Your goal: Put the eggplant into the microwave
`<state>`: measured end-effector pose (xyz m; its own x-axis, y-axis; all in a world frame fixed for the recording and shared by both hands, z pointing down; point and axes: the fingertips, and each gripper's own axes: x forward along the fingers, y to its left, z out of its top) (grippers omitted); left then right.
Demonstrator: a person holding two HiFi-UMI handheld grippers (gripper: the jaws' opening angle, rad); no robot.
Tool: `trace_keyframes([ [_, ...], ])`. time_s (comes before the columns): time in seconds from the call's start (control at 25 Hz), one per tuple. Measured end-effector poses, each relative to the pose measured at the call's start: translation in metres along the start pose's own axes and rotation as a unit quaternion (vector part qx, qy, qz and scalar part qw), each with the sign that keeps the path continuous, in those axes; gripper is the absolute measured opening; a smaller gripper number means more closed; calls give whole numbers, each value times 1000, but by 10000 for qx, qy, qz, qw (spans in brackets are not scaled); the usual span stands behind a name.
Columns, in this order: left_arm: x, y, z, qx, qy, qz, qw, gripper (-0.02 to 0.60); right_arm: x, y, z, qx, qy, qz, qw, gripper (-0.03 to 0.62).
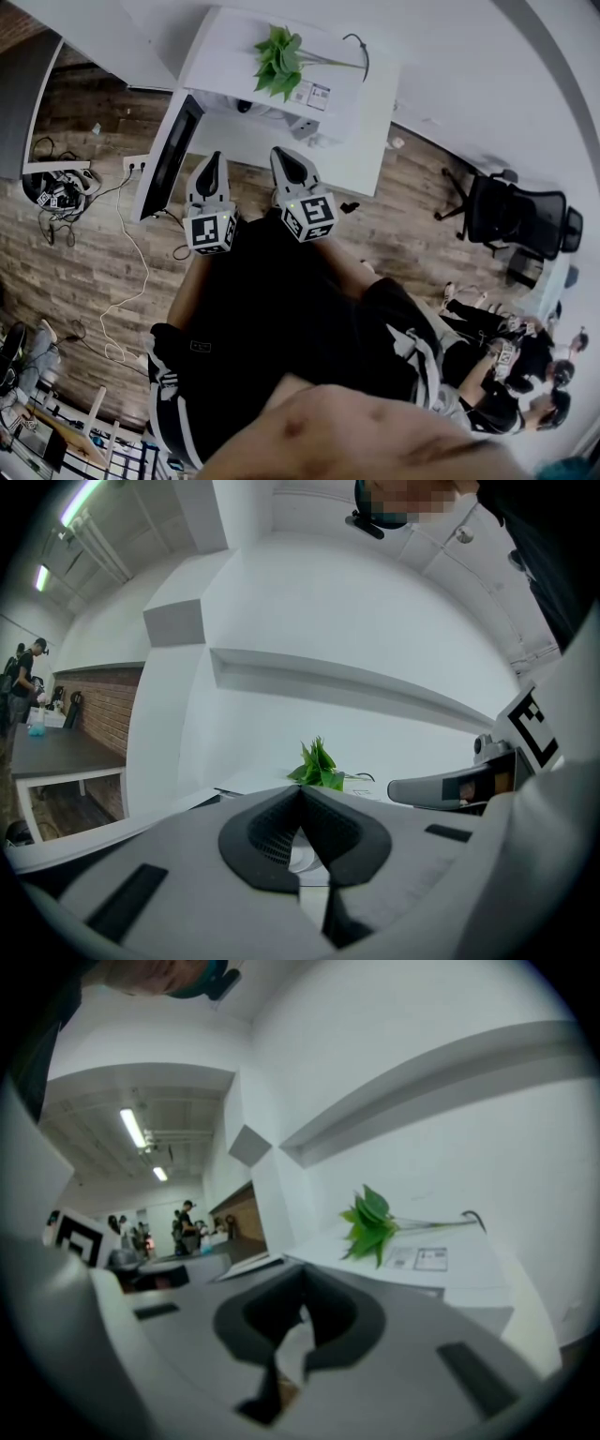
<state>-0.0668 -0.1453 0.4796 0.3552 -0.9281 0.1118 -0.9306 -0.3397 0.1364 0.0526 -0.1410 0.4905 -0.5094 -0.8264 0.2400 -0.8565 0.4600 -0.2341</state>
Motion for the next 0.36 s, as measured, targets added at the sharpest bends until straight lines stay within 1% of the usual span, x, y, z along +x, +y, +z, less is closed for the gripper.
trace_keyframes([
  [0.36, 1, -5, 0, -17, -2, -52, 10000, 32, -4, 0, 3, -36, -77, 5, 10000, 31],
])
